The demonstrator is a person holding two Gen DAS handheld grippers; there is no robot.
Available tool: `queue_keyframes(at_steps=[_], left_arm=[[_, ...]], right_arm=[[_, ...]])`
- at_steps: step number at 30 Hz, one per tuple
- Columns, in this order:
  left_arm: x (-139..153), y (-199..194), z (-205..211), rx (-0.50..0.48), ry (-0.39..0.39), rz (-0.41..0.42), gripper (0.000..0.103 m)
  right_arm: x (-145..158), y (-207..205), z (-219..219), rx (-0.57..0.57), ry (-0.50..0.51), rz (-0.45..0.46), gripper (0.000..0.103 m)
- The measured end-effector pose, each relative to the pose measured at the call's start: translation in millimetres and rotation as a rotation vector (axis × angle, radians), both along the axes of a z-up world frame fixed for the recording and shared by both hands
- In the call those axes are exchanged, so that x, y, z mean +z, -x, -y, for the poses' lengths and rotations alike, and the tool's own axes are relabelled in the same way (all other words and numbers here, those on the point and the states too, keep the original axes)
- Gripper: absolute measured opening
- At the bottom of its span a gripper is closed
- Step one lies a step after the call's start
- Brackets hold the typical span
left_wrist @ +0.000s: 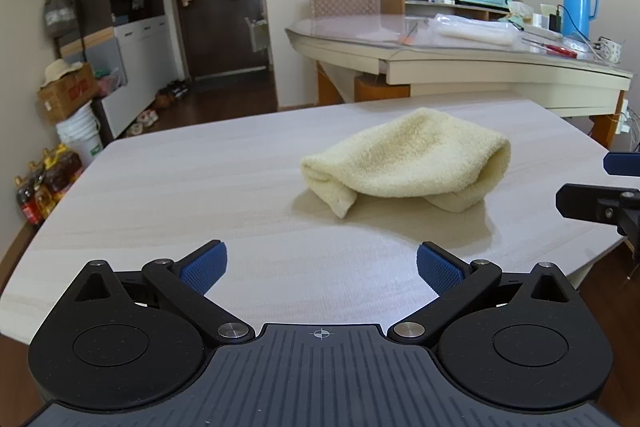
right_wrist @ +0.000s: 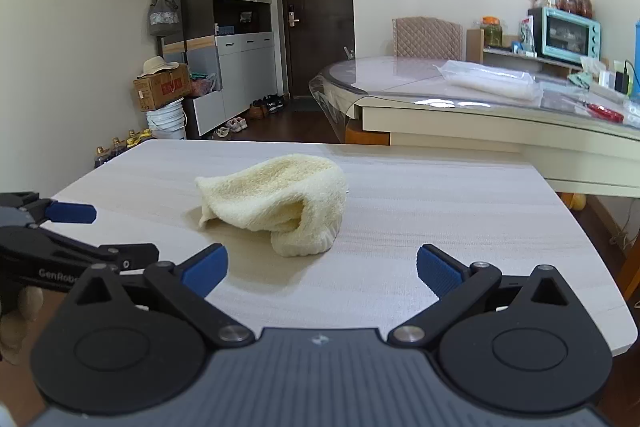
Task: Fold towel
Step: 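Move both grippers toward the crumpled yellow towel on the table, then grasp a towel edge with the right gripper while the left gripper grasps another edge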
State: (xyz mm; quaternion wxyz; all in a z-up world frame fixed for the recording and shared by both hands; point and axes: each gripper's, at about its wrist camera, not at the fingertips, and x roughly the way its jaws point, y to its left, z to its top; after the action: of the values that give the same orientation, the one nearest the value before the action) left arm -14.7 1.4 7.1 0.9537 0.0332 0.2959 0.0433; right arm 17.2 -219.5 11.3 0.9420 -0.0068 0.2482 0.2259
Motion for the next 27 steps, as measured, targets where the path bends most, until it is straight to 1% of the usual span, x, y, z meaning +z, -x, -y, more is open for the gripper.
queue_keyframes(at_steps=[8,13,19,24,27], left_arm=[[4,-20,-10,-0.003,0.000,0.001,0.103],[5,-37,-19,-0.002,0.004,0.002,0.103],[4,-53,-27,-0.002,0.005,-0.005,0.103],[3,-61,-32,-0.003,0.011,-0.010,0.103],[2,-65,-35,-0.003,0.015,-0.012,0.103]], right_arm=[[6,-25,-9,0.026,0.015,-0.007,0.101],[7,-42,-13,0.041,0.009,-0.016,0.097],[4,-63,-19,0.057,0.010,-0.027,0.096],[6,-76,-22,0.086,-0.015,-0.023,0.090],[6,-87,-24,0.103,-0.028,-0.035,0.086]])
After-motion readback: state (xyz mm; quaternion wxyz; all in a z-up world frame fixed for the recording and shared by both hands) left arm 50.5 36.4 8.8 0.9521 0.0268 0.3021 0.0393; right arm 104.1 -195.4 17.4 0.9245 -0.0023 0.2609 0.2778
